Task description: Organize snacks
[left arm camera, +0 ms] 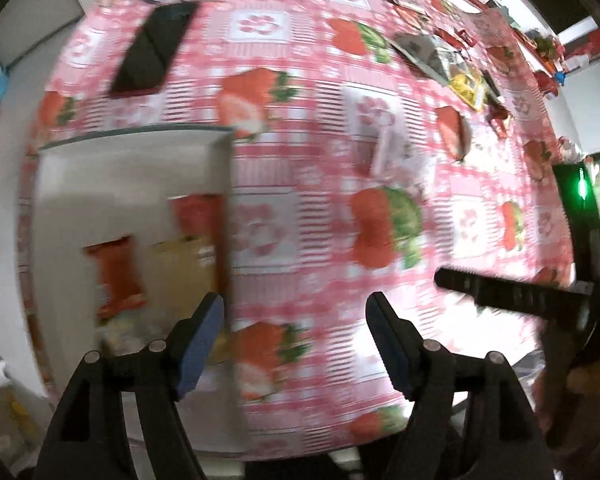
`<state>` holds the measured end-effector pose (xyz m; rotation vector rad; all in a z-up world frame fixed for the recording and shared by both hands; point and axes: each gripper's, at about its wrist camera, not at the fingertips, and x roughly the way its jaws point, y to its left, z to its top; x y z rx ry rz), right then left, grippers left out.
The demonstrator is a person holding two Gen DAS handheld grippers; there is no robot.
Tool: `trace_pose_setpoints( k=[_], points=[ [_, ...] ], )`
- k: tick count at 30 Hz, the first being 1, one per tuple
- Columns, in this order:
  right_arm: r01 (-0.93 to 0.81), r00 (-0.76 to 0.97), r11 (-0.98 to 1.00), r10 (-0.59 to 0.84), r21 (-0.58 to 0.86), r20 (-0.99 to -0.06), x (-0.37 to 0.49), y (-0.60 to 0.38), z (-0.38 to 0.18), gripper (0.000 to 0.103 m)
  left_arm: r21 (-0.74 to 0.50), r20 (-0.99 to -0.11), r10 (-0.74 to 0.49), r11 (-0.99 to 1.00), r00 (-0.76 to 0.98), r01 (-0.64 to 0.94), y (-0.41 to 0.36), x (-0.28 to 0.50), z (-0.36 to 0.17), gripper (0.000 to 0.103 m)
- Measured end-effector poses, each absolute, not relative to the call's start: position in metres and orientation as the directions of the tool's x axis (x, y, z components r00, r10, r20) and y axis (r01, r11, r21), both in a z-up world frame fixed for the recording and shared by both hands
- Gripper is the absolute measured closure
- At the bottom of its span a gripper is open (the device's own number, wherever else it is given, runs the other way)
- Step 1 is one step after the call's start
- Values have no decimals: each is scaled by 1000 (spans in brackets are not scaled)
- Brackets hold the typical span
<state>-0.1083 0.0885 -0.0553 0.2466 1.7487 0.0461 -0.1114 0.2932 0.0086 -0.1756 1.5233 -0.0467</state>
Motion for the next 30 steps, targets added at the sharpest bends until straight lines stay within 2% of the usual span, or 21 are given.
trace_pose_setpoints(
  k=[4,11,16,20,24,26,27,28,30],
  points=[
    [217,-145,962,202,168,-969,-118,47,-60,0,-200,-980,-200,960,19,-195,266,-81,-7,25],
    [291,-152,938,242,190,-958,-143,-9,-75,0,-228,-966,-257,869,-7,-439,234,-29,-39,25],
    [337,-152,917,275,212,-949,-163,-49,-84,0,-142,-985,-172,802,4,-581,227,1,-56,25],
    [360,-145,905,294,226,-945,-171,-83,-87,0,-54,-995,-93,805,-35,-590,215,14,-71,25],
    [371,-140,899,303,233,-943,-176,-116,-92,0,-29,-995,-77,822,-61,-569,202,18,-82,25],
    [371,-136,899,302,235,-943,-171,-132,-88,0,5,-996,-43,857,-81,-515,194,22,-83,25],
    [370,-132,899,302,236,-944,-165,-140,-87,0,31,-995,-17,874,-95,-485,189,25,-84,29],
    [368,-129,899,301,236,-945,-160,-142,-87,0,58,-994,12,894,-106,-444,183,27,-85,29],
    [364,-122,901,298,237,-947,-150,-145,-86,0,58,-996,24,918,-92,-391,175,30,-84,33]
  ],
)
